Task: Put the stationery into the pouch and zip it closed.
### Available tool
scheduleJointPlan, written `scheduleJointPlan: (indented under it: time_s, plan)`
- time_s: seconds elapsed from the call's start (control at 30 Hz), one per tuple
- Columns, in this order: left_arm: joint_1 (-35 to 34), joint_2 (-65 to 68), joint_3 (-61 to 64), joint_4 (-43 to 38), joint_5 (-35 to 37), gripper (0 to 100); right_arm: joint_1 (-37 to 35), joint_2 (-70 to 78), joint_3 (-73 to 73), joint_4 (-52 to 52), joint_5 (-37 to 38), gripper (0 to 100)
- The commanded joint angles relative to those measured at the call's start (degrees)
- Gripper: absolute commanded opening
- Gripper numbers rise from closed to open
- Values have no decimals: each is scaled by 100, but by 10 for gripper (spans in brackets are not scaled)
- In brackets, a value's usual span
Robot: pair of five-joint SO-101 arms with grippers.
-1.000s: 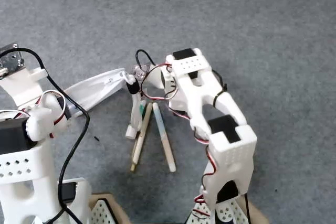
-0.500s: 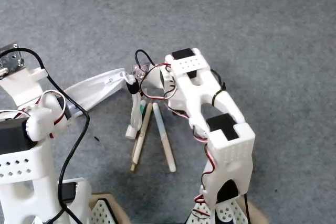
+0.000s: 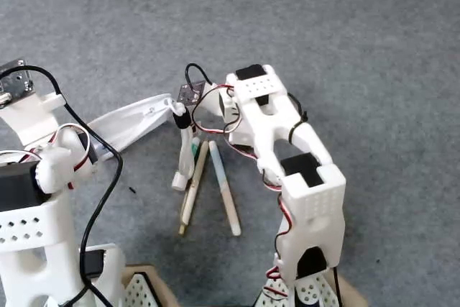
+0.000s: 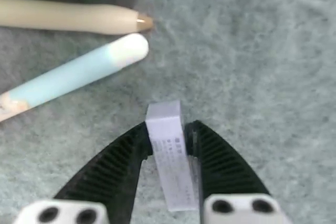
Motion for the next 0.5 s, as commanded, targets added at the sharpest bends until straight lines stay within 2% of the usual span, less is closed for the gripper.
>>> scheduleJointPlan:
  time_s: [0.0,0.07,0.17,0.47]
  plan:
    - [-4,35,75,35,9,28,-18,101,13,-35,53,106]
    - [-4,35,75,35,9,28,-18,92,-13,-35,53,98]
    - [-4,35,75,35,9,28,-18,92,-251,-35,44,16]
    - [-4,35,75,35,0,28,141,92,-1358,589,9,13]
